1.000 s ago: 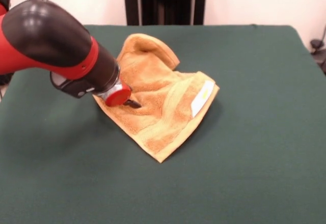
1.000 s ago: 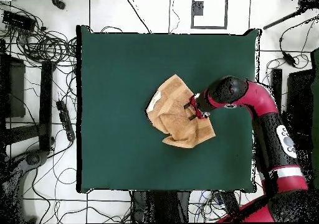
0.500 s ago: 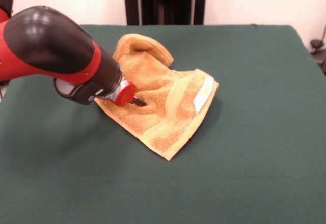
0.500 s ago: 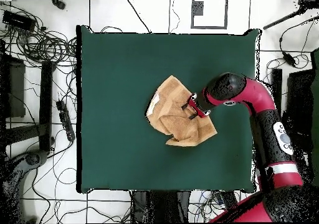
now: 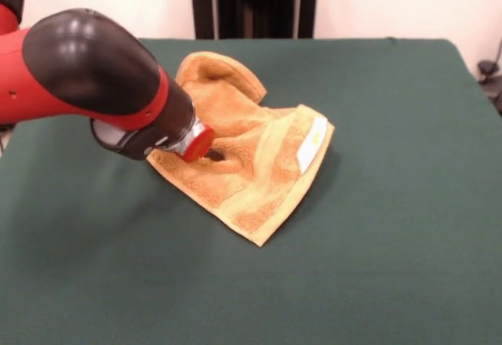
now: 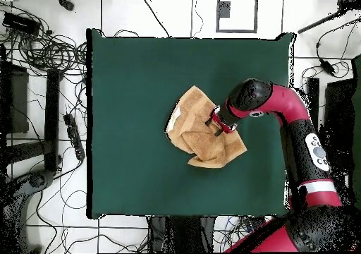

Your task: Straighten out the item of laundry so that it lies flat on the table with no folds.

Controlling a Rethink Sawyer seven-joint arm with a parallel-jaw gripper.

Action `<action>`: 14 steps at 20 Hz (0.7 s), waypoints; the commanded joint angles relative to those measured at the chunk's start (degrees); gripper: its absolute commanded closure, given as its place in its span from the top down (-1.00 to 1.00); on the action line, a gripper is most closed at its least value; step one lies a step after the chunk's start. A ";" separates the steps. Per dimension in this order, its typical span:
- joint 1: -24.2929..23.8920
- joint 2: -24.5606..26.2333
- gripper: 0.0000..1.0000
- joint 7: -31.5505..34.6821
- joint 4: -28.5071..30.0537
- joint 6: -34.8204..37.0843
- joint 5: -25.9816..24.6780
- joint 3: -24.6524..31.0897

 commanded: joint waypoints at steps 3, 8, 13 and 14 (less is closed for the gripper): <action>2.93 -10.28 1.00 32.23 8.08 -7.55 0.91 -11.75; 5.34 -19.56 1.00 39.48 11.70 -3.43 4.87 -14.92; 8.00 -23.72 1.00 45.96 12.41 2.17 9.58 -17.89; 8.65 -24.21 1.00 47.69 12.60 2.53 10.35 -18.68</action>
